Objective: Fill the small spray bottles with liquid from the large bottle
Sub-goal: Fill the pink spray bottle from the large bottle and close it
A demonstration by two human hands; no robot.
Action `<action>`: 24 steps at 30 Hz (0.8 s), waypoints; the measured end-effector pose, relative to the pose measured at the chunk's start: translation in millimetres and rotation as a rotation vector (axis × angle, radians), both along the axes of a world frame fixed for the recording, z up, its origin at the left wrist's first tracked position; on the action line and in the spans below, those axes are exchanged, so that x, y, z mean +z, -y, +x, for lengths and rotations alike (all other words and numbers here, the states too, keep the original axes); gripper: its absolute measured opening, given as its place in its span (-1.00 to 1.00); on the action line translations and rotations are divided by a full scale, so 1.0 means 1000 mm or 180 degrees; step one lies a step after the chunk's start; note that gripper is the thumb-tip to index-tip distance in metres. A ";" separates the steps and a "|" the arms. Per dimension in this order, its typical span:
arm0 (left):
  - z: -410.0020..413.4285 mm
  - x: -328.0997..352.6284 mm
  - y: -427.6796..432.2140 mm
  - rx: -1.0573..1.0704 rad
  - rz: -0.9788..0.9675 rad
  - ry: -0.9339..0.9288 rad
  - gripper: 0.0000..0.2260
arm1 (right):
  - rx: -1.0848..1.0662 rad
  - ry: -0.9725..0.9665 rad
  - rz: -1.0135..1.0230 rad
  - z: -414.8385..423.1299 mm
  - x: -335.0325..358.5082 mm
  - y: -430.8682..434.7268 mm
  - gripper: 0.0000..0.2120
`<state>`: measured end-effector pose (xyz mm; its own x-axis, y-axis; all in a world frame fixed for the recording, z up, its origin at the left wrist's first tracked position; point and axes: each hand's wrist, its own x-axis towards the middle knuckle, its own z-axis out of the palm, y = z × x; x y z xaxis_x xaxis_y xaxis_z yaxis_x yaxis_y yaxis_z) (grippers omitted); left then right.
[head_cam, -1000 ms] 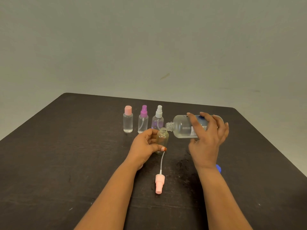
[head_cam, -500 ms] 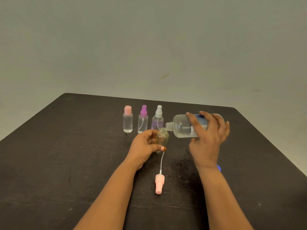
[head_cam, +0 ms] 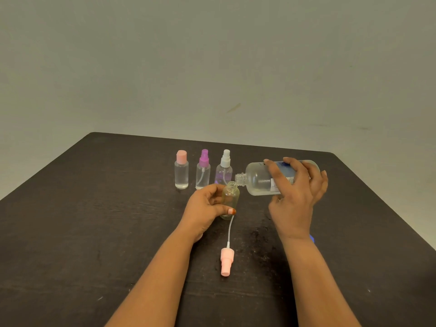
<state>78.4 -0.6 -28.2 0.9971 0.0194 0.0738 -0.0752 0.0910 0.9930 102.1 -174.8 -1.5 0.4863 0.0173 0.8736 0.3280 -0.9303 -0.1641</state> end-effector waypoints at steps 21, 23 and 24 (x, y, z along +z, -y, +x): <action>0.002 -0.001 0.001 -0.0016 -0.0008 -0.0005 -0.60 | -0.0004 0.0051 0.0015 -0.001 0.000 0.000 -0.31; 0.001 0.000 0.001 -0.0036 -0.0034 0.0007 -0.60 | 0.0007 0.0047 0.0017 -0.001 0.000 0.001 -0.32; 0.001 0.000 0.001 -0.0039 -0.0049 0.0018 -0.60 | 0.0004 0.0049 0.0019 -0.001 0.000 0.001 -0.31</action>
